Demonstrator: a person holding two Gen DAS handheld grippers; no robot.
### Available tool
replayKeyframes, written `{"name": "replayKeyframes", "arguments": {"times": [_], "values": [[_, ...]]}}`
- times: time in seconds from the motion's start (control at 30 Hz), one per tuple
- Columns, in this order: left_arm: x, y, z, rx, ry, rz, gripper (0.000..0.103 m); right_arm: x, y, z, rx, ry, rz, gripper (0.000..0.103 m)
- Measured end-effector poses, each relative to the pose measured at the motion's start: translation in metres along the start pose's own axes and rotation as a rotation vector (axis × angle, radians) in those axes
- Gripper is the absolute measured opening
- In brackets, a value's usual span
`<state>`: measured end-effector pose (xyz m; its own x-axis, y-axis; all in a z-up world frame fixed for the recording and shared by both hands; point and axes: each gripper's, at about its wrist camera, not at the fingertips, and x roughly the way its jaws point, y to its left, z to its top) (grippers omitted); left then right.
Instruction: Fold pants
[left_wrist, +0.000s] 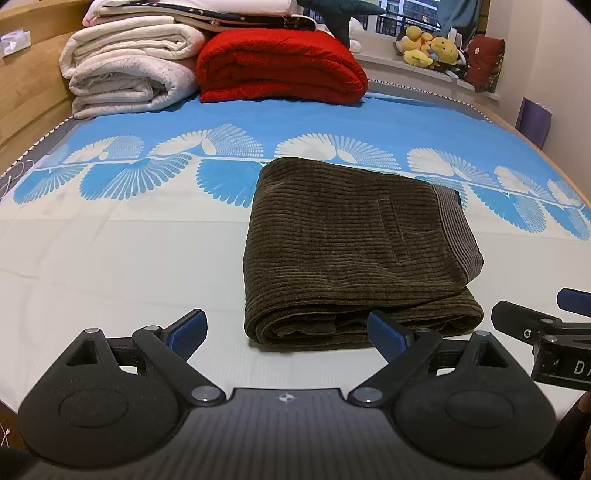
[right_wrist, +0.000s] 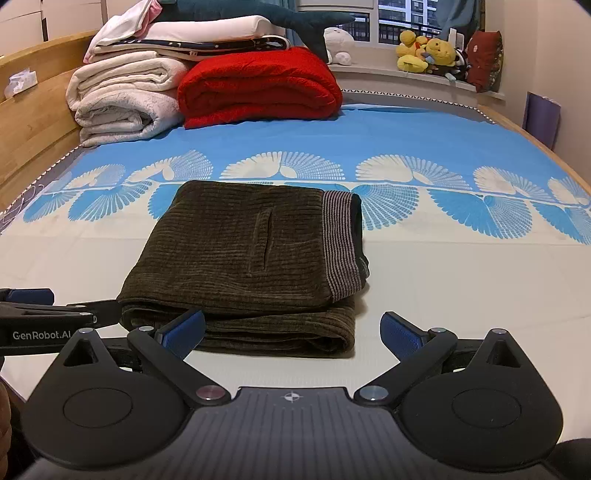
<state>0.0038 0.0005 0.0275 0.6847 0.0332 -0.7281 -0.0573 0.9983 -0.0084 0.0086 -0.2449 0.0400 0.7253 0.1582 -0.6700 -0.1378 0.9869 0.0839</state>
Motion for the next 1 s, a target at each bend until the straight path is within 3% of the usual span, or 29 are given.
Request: {"name": "replayKeyframes", "arguments": {"times": [1.0], "values": [[-0.002,-0.0002,0.0008,0.012,-0.006,-0.008,0.096,0.0018,0.0023,-0.0042,-0.013,0.012,0.006,0.101]]}}
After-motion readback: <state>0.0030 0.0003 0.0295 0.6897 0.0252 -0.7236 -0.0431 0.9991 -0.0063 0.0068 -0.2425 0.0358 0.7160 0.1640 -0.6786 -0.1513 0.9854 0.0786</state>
